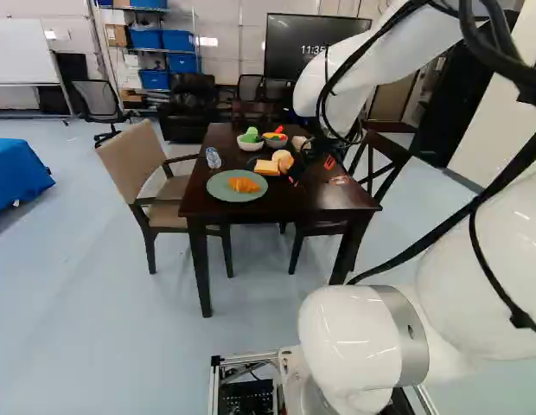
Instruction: Move the croissant to the empty plate
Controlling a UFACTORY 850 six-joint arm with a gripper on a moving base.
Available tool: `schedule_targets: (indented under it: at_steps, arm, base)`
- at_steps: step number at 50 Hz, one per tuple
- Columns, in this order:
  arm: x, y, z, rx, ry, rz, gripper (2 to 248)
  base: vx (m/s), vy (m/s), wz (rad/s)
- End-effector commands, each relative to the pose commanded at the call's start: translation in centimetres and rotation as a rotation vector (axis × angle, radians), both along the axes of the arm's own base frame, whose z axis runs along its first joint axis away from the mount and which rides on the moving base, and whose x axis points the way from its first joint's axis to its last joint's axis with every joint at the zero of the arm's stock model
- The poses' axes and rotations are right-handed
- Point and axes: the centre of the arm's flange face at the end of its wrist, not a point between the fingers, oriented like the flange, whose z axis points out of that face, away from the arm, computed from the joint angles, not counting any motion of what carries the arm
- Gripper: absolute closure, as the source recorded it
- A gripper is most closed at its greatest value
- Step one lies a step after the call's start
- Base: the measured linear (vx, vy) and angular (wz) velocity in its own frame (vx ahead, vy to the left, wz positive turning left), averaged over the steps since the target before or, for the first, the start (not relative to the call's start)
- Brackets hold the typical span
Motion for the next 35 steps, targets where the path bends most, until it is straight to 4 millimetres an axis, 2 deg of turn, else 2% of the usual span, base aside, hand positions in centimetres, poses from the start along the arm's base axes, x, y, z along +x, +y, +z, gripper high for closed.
schedule_targets:
  at_steps: [35]
  arm:
    - [-0.5,0.7,-3.8,0.048,-0.129,-0.044,3]
  base:
    - [0.0,0.0,0.0]
